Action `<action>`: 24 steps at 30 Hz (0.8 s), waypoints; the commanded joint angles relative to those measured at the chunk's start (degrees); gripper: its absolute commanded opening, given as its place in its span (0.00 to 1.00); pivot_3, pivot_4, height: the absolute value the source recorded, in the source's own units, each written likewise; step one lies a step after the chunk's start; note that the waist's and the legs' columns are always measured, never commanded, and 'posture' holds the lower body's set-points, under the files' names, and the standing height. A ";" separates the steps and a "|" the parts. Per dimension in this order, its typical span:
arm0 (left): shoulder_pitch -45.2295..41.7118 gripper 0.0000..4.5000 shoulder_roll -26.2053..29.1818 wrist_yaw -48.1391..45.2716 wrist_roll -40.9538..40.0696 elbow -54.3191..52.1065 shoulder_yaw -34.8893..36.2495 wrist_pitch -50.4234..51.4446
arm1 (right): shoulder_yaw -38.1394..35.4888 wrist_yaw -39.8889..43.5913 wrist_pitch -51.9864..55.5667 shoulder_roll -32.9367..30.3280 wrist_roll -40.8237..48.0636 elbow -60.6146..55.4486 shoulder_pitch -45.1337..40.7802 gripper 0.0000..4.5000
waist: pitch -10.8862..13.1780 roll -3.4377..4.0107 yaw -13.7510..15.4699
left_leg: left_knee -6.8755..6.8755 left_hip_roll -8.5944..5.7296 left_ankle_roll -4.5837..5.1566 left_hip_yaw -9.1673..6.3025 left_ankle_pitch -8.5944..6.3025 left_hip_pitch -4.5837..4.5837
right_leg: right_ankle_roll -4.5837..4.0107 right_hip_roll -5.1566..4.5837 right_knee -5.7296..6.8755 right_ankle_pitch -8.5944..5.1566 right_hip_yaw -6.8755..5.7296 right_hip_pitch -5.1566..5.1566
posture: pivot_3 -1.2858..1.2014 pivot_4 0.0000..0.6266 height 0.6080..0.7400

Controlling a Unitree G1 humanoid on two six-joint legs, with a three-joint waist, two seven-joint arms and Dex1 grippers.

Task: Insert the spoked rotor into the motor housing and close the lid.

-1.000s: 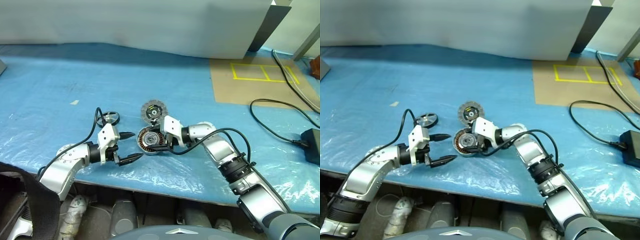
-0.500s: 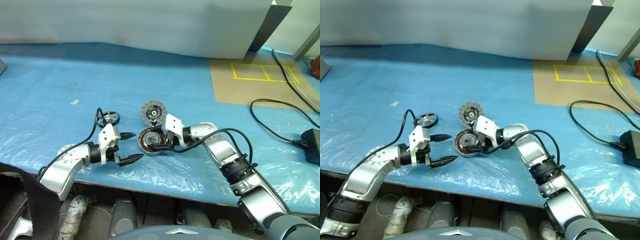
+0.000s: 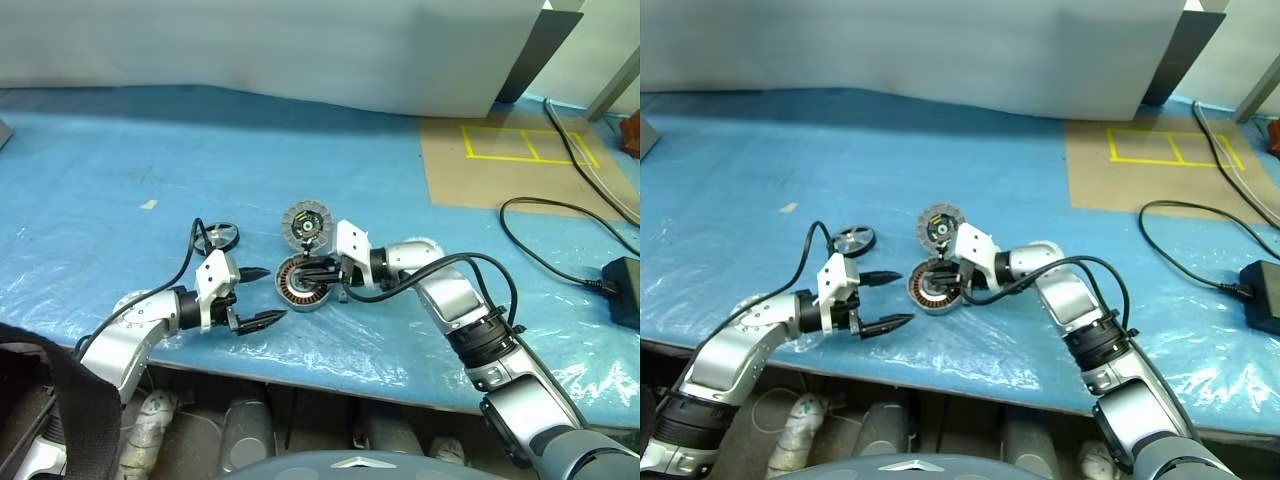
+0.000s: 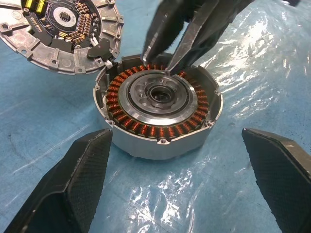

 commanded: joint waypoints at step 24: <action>-0.39 1.00 -1.22 0.71 0.23 -0.06 -0.35 -0.81 | 5.42 2.66 -14.01 -4.47 -10.38 4.82 -3.64 0.01 | 0.00 0.00 -0.01 | 0.02 0.00 0.00 0.00 0.00 -0.01 | 0.00 0.00 0.01 0.00 0.00 0.00 | 0.52 0.24 1.00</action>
